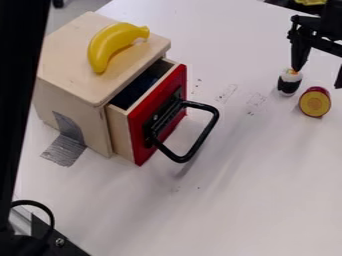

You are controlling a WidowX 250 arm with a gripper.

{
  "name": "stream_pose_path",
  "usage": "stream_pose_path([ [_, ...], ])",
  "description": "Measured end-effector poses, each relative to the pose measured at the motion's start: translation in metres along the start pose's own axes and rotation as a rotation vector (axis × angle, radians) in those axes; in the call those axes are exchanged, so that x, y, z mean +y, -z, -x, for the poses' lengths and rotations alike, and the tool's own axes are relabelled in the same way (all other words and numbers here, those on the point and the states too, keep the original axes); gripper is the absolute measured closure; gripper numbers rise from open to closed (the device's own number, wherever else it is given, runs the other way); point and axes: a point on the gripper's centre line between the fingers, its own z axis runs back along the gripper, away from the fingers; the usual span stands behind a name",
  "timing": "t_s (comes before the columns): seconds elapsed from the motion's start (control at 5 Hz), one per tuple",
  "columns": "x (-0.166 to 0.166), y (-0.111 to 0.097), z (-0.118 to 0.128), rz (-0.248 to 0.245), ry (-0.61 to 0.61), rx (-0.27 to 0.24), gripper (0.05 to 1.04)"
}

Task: Open the drawer

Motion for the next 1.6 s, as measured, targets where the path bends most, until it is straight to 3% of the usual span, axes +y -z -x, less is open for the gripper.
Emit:
stream_pose_path([
  [0.2,0.000,0.019,0.008,-0.008,0.001,0.053,0.084],
  [0.4,0.005,0.036,0.040,-0.010,-0.015,0.109,0.084],
  [0.6,0.010,0.026,0.060,0.002,-0.014,0.069,0.084],
  [1.0,0.032,0.014,0.085,-0.069,-0.027,0.033,0.084],
  [1.2,0.045,0.011,0.102,-0.014,-0.073,0.003,0.084],
  [1.6,0.059,0.011,0.138,0.017,-0.113,0.038,0.084],
])
